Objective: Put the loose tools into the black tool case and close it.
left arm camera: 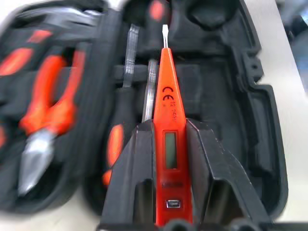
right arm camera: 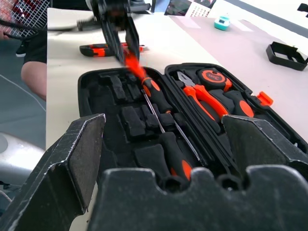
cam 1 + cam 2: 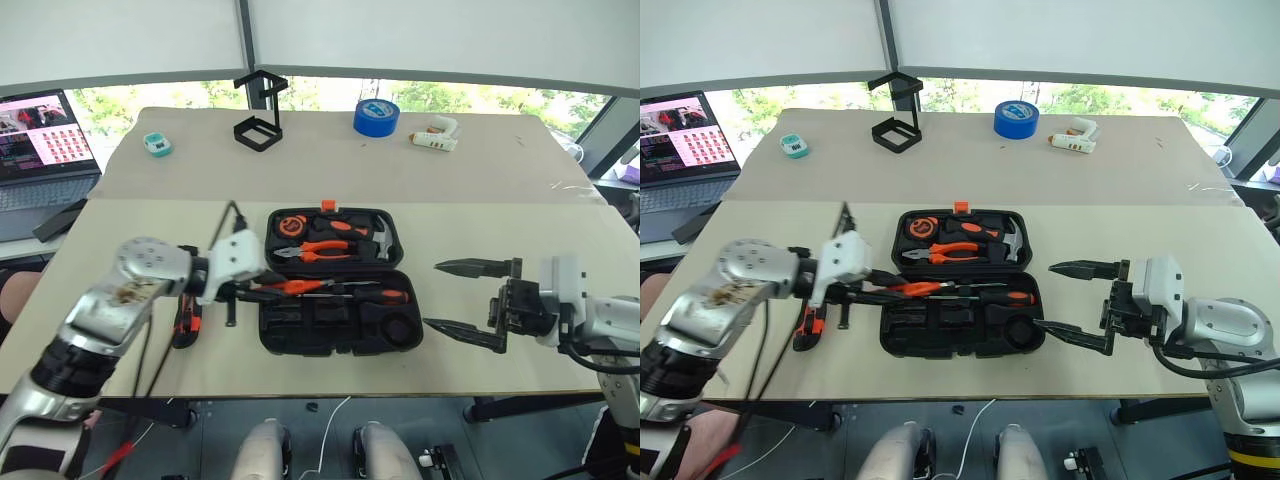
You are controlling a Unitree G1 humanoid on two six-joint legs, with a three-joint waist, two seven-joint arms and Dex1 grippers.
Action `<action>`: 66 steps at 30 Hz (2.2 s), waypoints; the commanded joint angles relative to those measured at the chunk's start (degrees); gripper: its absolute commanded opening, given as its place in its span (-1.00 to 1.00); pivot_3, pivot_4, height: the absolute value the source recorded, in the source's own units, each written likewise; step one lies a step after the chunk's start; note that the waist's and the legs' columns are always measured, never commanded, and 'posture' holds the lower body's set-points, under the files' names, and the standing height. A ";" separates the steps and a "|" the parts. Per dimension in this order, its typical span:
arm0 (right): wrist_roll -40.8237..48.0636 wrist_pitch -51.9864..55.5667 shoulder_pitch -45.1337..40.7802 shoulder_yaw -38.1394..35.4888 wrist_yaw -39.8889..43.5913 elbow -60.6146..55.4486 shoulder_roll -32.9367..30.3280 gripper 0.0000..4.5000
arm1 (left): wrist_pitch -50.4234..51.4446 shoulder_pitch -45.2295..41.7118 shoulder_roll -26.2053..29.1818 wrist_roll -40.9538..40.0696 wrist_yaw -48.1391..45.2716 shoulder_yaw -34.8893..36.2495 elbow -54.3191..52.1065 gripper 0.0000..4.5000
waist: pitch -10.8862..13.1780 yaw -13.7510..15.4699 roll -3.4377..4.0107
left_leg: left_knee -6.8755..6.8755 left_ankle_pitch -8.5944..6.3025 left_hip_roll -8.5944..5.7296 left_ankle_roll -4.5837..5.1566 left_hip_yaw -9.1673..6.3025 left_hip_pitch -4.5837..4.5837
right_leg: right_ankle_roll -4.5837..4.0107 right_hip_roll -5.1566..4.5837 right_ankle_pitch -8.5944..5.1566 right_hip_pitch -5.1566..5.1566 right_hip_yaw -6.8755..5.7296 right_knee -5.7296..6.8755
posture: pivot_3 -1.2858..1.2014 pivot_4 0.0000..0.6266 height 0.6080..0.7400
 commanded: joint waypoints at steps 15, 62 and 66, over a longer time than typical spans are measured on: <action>0.42 0.84 1.25 -1.22 -3.24 -2.85 0.50 1.00 | 11.22 -7.25 -4.46 15.27 -0.37 -12.74 1.08 -0.80 | 0.01 0.03 -0.02 | 0.10 0.00 -0.02 0.02 -0.09 -0.02 | 0.14 0.02 0.02 0.02 0.03 0.04 | 0.03 -0.52 1.00; -2.14 0.24 -5.47 2.97 -3.22 3.79 2.91 1.00 | 2.74 8.27 -13.16 8.35 9.01 -1.26 7.63 -0.98 | -0.05 -0.06 0.03 | 0.14 0.00 0.02 0.04 -0.10 0.09 | 0.13 0.02 0.03 0.11 0.04 0.11 | 0.03 -0.52 1.00; -2.39 -0.39 -6.10 3.44 -2.80 4.88 3.12 1.00 | 2.06 9.71 -13.45 7.40 10.96 0.96 7.28 -0.98 | -0.10 -0.07 0.05 | 0.09 -0.01 0.04 0.04 -0.09 0.36 | 0.13 0.03 0.03 0.35 0.04 0.09 | 0.03 -0.52 1.00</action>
